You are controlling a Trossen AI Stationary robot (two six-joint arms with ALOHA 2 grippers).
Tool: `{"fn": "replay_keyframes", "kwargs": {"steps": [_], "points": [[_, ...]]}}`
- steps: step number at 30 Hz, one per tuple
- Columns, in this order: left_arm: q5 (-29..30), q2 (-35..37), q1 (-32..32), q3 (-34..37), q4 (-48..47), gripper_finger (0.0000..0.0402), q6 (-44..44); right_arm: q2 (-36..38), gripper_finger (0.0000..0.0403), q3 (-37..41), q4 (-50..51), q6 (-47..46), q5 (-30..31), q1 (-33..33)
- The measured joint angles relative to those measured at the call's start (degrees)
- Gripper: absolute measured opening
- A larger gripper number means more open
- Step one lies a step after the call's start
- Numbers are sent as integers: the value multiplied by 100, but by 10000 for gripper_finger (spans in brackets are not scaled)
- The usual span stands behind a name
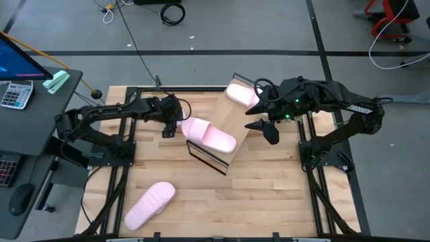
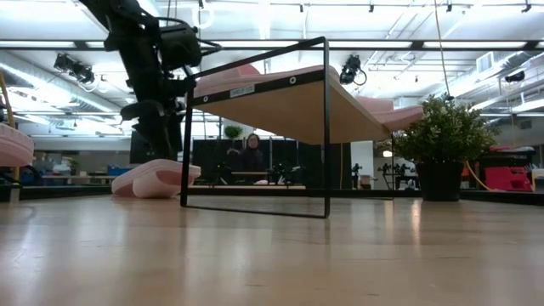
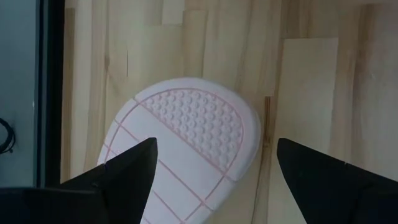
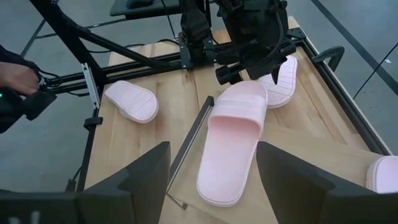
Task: Pick and place slides into the shelf
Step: Put the top pink slide on the shelf
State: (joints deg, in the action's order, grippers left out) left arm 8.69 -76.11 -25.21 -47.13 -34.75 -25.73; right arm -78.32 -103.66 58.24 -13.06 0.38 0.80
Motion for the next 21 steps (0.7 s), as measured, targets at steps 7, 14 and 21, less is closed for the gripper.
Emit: {"fn": "replay_keyframes", "kwargs": {"steps": [7,14,21], "points": [[9,-412,37,-2,-40,337,109,0,244,0,2,-24,-2,0],[36,-554,46,-2,-35,337,227,0,244,0,2,-35,-2,0],[154,-554,46,-2,-49,337,421,0,244,0,2,-35,-2,0]]}}
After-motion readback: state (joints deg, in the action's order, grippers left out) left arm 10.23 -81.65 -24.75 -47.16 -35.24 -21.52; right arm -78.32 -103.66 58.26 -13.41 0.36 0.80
